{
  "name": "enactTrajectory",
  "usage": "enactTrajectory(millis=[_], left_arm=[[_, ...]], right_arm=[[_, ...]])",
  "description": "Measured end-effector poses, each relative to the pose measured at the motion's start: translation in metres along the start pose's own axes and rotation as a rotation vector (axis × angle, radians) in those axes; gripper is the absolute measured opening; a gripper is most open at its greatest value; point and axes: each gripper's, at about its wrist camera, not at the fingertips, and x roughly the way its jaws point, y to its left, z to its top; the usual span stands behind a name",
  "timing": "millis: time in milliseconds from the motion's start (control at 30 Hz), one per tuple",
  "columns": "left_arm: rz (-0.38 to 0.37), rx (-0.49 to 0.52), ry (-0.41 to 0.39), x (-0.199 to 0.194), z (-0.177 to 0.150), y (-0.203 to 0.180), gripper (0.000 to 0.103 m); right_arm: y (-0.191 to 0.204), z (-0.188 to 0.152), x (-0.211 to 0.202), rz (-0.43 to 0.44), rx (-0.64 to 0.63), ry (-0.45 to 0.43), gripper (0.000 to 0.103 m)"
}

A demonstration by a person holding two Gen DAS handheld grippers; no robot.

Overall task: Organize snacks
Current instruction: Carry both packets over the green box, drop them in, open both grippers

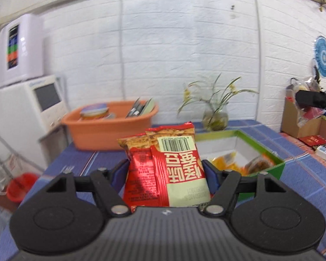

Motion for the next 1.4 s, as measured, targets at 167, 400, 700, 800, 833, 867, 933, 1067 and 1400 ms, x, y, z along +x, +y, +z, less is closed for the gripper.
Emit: enactTrajectory(millis=[167,400,700,800,833,867,933,1067,1400], left_arm=[[-0.029,0.058,-0.056,0.031,0.040,-0.029,0.071],[-0.010,0.057,-0.038,0.074,0.034,-0.053,0.071],[0.020,0.065,0.043,0.116,0.007,-0.050,0.071],[0.010,0.070,0.073,0.128,-0.001,-0.052,0.071],[0.003,0.069,0.086,0.132,-0.003,-0.052,0.071],[-0.001,0.072,0.095,0.134,-0.005,-0.053,0.071],[-0.005,0.084,0.104,0.137,-0.008,-0.056,0.071],[-0.017,0.101,0.106,0.139,-0.010,-0.059,0.074],[0.011,0.080,0.087,0.131,-0.004,-0.048,0.082]], right_arm=[[-0.016,0.017,0.022,-0.029,0.080,0.015,0.063],[-0.029,-0.009,0.059,-0.068,0.061,0.045,0.063],[-0.041,-0.039,0.096,-0.177,0.011,0.134,0.063],[-0.036,-0.048,0.106,-0.196,-0.026,0.182,0.063],[-0.037,-0.050,0.109,-0.195,-0.020,0.200,0.063],[-0.038,-0.052,0.111,-0.196,-0.012,0.214,0.063],[-0.042,-0.056,0.115,-0.197,0.006,0.242,0.063],[-0.053,-0.060,0.123,-0.170,0.083,0.332,0.076],[-0.051,-0.053,0.115,-0.213,0.051,0.303,0.094]])
